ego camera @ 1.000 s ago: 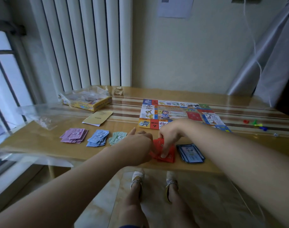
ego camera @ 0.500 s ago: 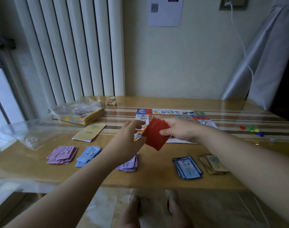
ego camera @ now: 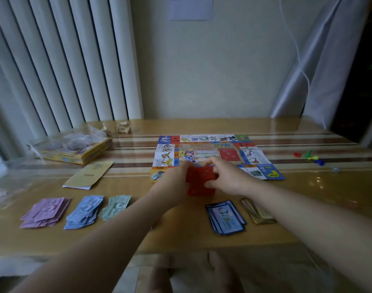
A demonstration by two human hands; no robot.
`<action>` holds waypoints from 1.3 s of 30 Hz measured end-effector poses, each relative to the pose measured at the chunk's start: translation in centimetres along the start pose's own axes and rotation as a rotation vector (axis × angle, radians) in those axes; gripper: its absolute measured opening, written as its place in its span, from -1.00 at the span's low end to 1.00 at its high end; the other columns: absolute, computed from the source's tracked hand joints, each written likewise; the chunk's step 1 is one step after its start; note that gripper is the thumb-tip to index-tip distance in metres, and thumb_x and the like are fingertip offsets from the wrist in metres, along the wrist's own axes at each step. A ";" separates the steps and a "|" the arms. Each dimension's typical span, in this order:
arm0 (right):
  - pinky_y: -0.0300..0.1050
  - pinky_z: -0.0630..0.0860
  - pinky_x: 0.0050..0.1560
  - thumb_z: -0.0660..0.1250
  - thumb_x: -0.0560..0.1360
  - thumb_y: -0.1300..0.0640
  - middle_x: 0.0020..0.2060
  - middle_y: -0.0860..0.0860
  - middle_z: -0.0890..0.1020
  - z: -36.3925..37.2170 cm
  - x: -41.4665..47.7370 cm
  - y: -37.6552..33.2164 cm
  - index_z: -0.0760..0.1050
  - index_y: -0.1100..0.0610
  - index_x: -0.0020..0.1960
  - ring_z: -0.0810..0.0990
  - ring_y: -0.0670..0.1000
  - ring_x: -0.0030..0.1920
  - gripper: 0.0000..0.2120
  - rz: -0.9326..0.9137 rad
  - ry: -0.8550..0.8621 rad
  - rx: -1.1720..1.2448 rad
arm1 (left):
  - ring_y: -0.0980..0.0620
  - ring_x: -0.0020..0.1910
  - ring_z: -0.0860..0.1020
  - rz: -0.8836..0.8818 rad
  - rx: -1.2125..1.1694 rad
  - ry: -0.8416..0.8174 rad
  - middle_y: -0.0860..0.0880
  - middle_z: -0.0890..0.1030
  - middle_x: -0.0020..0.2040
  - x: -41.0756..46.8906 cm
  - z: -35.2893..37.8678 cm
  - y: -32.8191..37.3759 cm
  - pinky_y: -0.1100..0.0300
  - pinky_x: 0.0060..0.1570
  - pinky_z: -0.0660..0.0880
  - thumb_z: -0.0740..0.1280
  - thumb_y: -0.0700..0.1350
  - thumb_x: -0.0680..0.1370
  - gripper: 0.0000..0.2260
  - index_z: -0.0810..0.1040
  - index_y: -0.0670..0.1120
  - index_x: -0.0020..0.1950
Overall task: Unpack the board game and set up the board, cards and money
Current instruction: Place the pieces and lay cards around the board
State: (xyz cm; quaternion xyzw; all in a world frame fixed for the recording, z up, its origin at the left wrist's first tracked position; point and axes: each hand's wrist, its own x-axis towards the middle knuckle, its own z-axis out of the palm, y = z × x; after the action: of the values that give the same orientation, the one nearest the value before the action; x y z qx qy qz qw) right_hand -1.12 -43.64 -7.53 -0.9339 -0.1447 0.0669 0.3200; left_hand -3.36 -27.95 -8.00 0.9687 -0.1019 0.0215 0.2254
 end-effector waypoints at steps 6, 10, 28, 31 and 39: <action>-0.22 0.35 0.03 0.31 0.54 0.19 0.31 0.01 0.47 0.1 -0.4 0.6 0.32 -0.02 0.42 0.48 0.03 0.24 -0.52 -0.127 -0.037 -0.289 | -0.04 0.18 0.49 0.027 0.080 -0.092 -0.09 0.41 0.34 -0.4 0.8 -0.4 0.15 0.04 0.48 0.16 -0.36 0.55 -0.33 -0.01 0.09 0.54; -0.08 0.47 0.06 0.21 0.56 0.29 0.22 0.08 0.53 1.0 -0.5 0.5 0.44 0.07 0.30 0.52 0.08 0.14 -0.66 -0.128 -0.127 -0.344 | -0.07 0.39 0.32 0.060 0.158 -0.224 -0.09 0.16 0.51 -0.8 1.6 0.5 0.13 0.23 0.38 0.17 -0.39 0.53 -0.25 -0.17 0.00 0.56; -0.16 0.47 0.23 0.28 0.54 0.32 0.16 0.05 0.61 -2.0 -0.6 -1.8 0.43 0.16 0.32 0.58 -0.01 0.14 -0.63 -0.162 -0.036 0.523 | -0.09 0.01 0.61 -0.262 -1.617 -0.410 -0.14 0.62 -0.02 0.1 -1.8 0.0 -0.03 0.17 0.46 0.22 0.33 0.39 -0.34 0.52 -0.18 0.21; -0.18 0.47 0.23 0.26 0.55 0.31 0.09 0.00 0.63 -2.9 -1.0 -2.0 0.40 0.08 0.34 0.59 -0.06 0.12 -0.62 -0.196 -0.094 0.460 | -0.07 -0.01 0.62 -0.207 -1.574 -0.479 -0.15 0.61 0.02 0.0 -2.3 0.1 0.00 0.18 0.46 0.18 0.33 0.43 -0.34 0.51 -0.20 0.23; -0.14 0.50 0.21 0.25 0.56 0.27 0.08 0.02 0.64 -3.5 -1.1 -2.4 0.43 -0.01 0.25 0.61 -0.06 0.10 -0.69 -0.218 -0.177 0.413 | -0.08 0.00 0.61 -0.140 -1.671 -0.605 -0.16 0.60 0.06 -0.4 -2.6 0.2 -0.02 0.21 0.45 0.07 0.43 0.42 -0.23 0.56 -0.16 0.26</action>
State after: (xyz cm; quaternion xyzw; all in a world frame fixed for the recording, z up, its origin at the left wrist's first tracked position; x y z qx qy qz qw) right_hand -1.93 -44.25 -3.26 -0.8182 -0.2553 0.1415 0.4954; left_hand -3.76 -26.95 -5.63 0.4564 -0.0801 -0.3301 0.8224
